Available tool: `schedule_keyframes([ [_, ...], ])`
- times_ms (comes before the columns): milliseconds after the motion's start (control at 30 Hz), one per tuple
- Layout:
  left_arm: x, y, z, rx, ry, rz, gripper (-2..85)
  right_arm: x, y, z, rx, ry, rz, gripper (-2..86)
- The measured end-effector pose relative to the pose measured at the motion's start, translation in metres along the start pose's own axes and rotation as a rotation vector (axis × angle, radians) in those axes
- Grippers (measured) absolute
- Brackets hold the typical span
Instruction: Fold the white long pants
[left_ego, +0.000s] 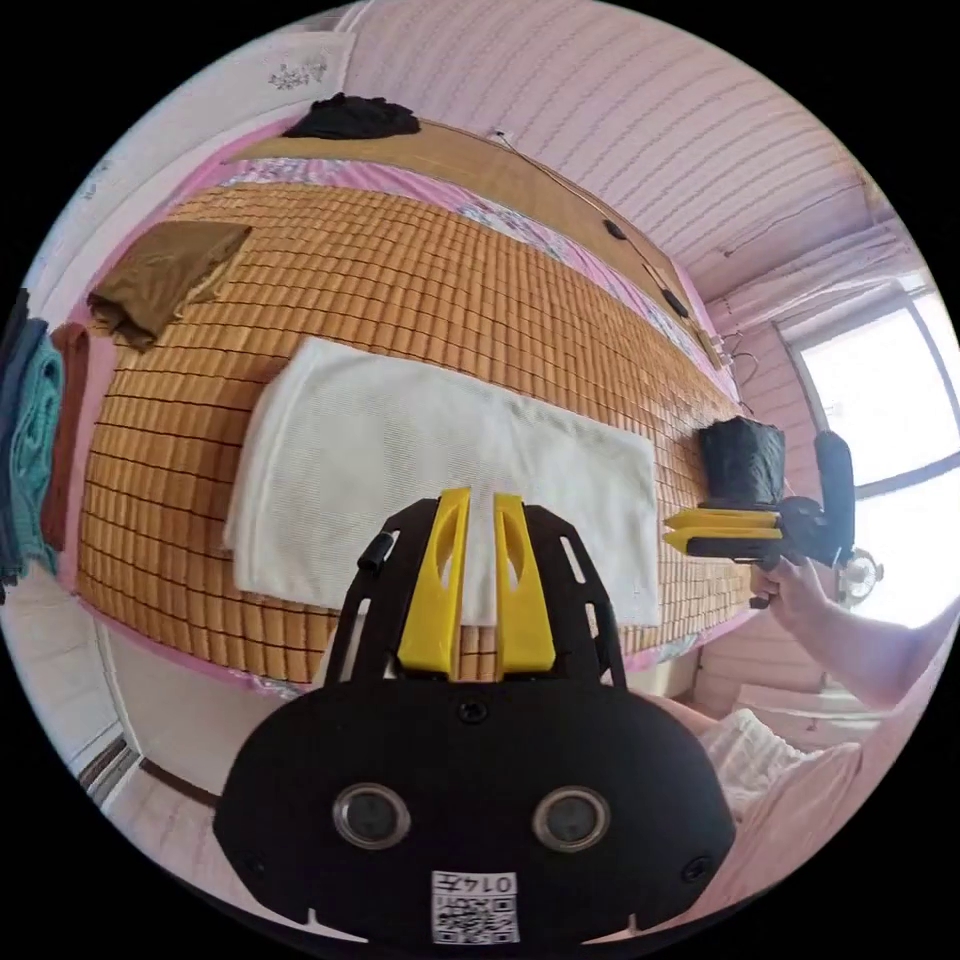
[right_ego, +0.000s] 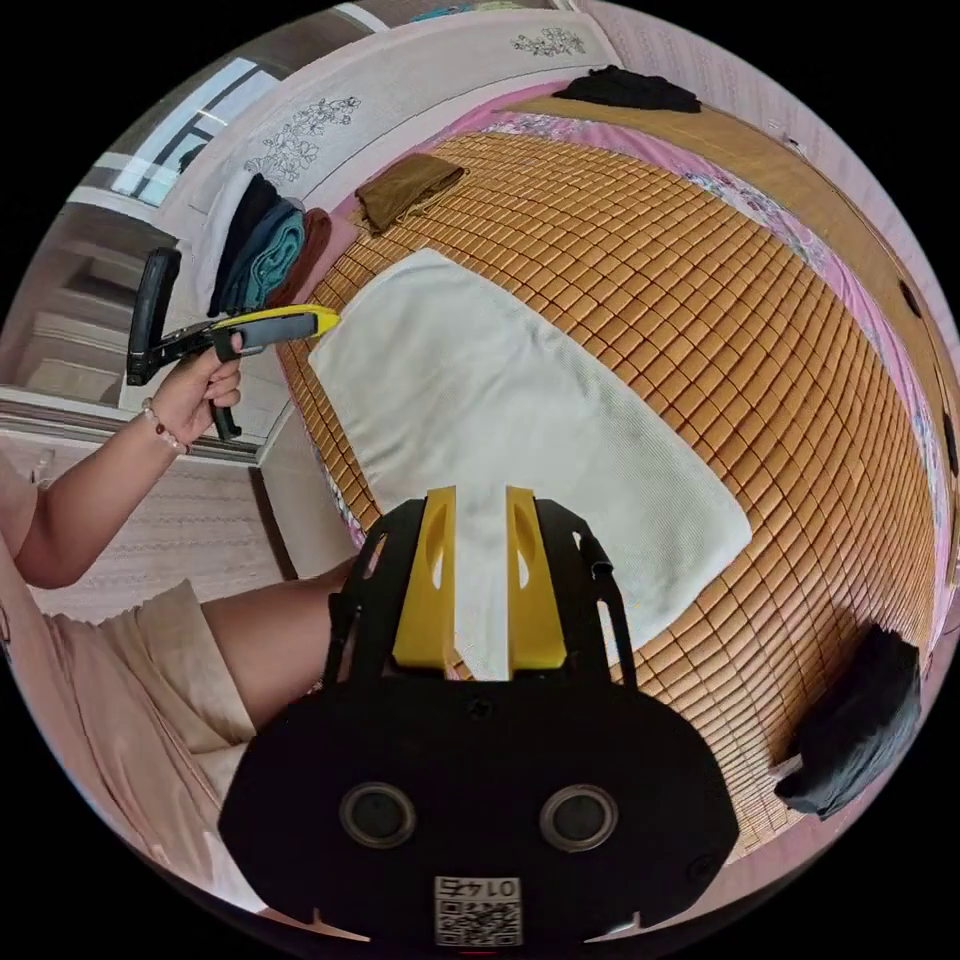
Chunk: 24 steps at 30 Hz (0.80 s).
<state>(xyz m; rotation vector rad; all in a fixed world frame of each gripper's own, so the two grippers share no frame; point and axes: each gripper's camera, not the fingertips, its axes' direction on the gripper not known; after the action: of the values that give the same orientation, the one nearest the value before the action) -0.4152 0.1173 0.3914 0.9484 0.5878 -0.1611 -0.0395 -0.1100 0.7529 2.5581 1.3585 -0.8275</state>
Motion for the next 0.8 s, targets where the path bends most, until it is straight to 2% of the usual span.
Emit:
schedule_keyframes([
  [33, -0.028, 0.000, -0.010, 0.059, -0.128, -0.033, 8.2, -0.004, -0.014, 0.005, 0.006, -0.008, -0.025, 8.2],
  [100, -0.065, 0.000, -0.015, 0.082, -0.202, -0.087, 11.2, -0.023, -0.069, 0.027, 0.010, -0.003, -0.137, 11.1],
  [167, -0.092, -0.003, -0.009, 0.065, -0.185, -0.099, 13.5, -0.037, -0.110, 0.039, 0.015, -0.006, -0.216, 13.5],
  [233, -0.117, -0.004, 0.011, 0.002, -0.081, -0.110, 14.5, -0.047, -0.152, 0.046, 0.024, 0.029, -0.277, 16.2],
  [300, -0.127, -0.003, 0.030, -0.099, 0.016, -0.108, 13.4, -0.047, -0.207, 0.052, 0.040, 0.087, -0.305, 18.6],
  [400, -0.120, 0.002, 0.031, -0.119, -0.071, -0.021, 6.4, -0.032, -0.264, 0.078, -0.056, 0.132, -0.299, 17.4],
  [433, -0.116, 0.006, 0.026, -0.106, -0.104, 0.008, 4.5, -0.028, -0.273, 0.086, -0.104, 0.106, -0.297, 16.4],
  [467, -0.115, 0.008, 0.024, -0.100, -0.099, 0.022, 4.1, -0.019, -0.285, 0.098, -0.197, -0.014, -0.285, 14.6],
  [567, -0.113, 0.020, 0.015, -0.079, -0.055, 0.038, 2.9, 0.001, -0.296, 0.090, -0.207, -0.197, -0.217, 7.7],
  [667, -0.103, 0.036, -0.001, -0.037, 0.036, 0.075, 1.8, 0.010, -0.274, 0.043, -0.041, -0.286, -0.239, 5.0],
  [800, -0.048, 0.060, -0.019, -0.021, 0.265, 0.273, 2.1, 0.027, -0.199, -0.032, 0.093, -0.323, -0.258, 3.8],
])
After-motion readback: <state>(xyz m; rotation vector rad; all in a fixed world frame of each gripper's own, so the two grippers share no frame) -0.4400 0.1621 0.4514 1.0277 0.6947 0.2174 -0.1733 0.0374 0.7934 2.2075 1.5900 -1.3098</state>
